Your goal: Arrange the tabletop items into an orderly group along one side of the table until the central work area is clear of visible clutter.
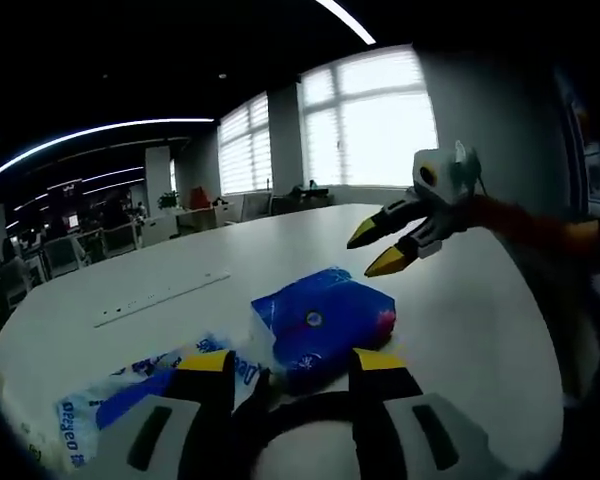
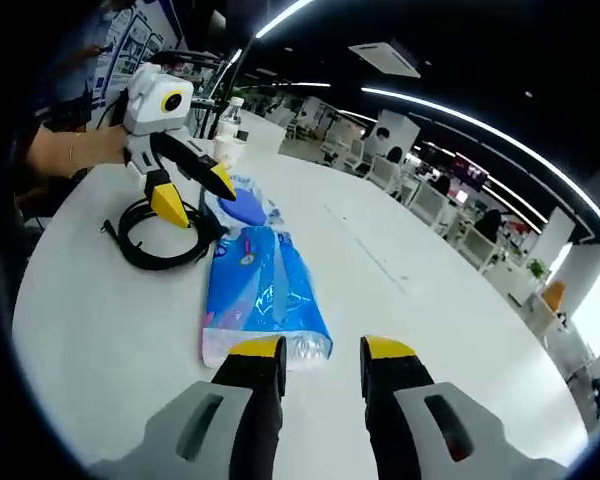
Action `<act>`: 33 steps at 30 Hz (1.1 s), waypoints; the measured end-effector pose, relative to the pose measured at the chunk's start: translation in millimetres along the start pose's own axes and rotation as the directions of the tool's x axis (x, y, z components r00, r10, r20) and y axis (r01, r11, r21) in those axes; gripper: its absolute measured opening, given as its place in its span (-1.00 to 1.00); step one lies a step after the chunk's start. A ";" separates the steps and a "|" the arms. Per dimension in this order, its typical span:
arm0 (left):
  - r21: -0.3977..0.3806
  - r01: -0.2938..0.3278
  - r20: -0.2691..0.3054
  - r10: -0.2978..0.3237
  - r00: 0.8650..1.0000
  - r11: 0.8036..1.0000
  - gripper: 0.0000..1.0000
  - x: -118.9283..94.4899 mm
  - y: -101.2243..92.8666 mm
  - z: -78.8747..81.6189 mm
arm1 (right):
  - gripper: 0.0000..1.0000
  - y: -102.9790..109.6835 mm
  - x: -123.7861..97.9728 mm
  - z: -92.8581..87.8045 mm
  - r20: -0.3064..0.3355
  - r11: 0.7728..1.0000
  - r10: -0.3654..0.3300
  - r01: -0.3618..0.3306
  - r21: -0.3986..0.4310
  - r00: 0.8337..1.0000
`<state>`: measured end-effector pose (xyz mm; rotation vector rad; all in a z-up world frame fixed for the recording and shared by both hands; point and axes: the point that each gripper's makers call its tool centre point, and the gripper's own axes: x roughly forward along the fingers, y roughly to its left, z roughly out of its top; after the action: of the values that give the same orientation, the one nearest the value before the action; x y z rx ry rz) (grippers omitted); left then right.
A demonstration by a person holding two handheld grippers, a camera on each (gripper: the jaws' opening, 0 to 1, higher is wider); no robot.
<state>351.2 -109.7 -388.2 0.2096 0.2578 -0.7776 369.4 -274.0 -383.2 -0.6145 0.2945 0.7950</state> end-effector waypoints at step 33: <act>-0.029 0.026 -0.066 -0.027 0.997 0.999 -0.36 34.1 -5.8 -2.4 | -0.67 -5.0 27.1 -11.9 -0.037 0.996 0.085 -0.086 -0.022 0.996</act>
<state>370.1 -135.7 -401.4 0.2062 0.3344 -0.7938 391.1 -268.4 -403.2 -0.6424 0.3469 0.8712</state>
